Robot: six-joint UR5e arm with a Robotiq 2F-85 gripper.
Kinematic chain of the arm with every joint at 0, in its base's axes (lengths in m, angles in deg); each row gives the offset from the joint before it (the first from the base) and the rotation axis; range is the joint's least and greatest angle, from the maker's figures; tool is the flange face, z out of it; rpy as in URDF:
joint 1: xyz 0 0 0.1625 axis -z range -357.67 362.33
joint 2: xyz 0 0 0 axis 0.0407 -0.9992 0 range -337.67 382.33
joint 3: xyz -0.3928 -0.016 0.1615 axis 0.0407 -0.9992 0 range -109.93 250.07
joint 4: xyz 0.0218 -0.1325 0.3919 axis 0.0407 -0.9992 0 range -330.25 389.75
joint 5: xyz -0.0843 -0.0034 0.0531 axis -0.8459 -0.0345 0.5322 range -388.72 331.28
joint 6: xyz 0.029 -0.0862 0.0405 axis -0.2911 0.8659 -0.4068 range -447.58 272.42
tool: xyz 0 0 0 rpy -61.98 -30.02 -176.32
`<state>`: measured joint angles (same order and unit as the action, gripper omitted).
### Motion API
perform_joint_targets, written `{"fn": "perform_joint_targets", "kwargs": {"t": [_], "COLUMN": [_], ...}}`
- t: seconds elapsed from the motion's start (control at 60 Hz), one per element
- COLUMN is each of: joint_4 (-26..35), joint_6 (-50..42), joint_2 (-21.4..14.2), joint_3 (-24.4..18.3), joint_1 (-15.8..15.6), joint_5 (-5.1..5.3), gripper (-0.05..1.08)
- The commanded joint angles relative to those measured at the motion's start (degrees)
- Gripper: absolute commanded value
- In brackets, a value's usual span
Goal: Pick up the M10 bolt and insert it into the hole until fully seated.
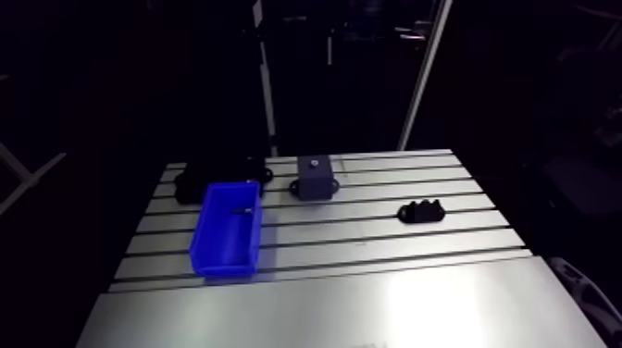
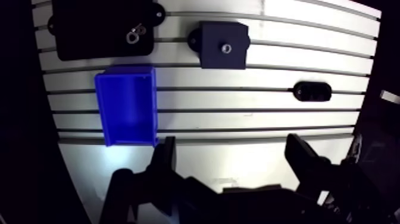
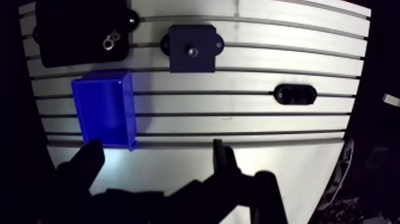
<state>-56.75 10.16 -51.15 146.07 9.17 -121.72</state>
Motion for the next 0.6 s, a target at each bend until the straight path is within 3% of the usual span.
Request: {"fn": "perform_joint_targets", "kwargs": {"t": [0.017,0.167,0.35,0.6], "joint_4": [0.72,-2.85,-2.92,-3.02], "joint_6": [-1.28,-0.77,-0.75,-0.32], "joint_2": [-4.82,-6.06,-8.49,-9.09], "joint_3": [1.98,3.65,6.19,7.71], "joint_1": [-0.54,-0.5,-0.78,-0.6], "joint_5": [0.06,0.29,0.76,0.68], "gripper": [0.0,0.0,0.01,0.01]}}
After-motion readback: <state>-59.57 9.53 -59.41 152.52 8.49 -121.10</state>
